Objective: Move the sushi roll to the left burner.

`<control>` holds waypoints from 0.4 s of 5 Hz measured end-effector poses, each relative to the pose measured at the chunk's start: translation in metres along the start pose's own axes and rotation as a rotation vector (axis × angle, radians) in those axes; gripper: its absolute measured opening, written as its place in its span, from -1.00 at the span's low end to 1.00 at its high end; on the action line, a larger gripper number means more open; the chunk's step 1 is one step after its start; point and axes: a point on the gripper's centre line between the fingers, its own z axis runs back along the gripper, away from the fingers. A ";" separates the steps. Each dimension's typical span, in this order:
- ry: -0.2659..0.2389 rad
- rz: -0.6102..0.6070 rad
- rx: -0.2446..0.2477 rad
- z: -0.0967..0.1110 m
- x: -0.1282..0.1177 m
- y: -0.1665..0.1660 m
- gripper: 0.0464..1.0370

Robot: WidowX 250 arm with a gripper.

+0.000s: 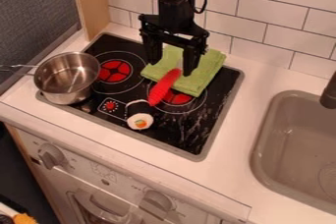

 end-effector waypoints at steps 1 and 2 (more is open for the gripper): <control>0.031 0.002 -0.003 -0.012 -0.005 0.000 0.93; 0.060 -0.018 0.006 -0.018 -0.032 -0.001 0.93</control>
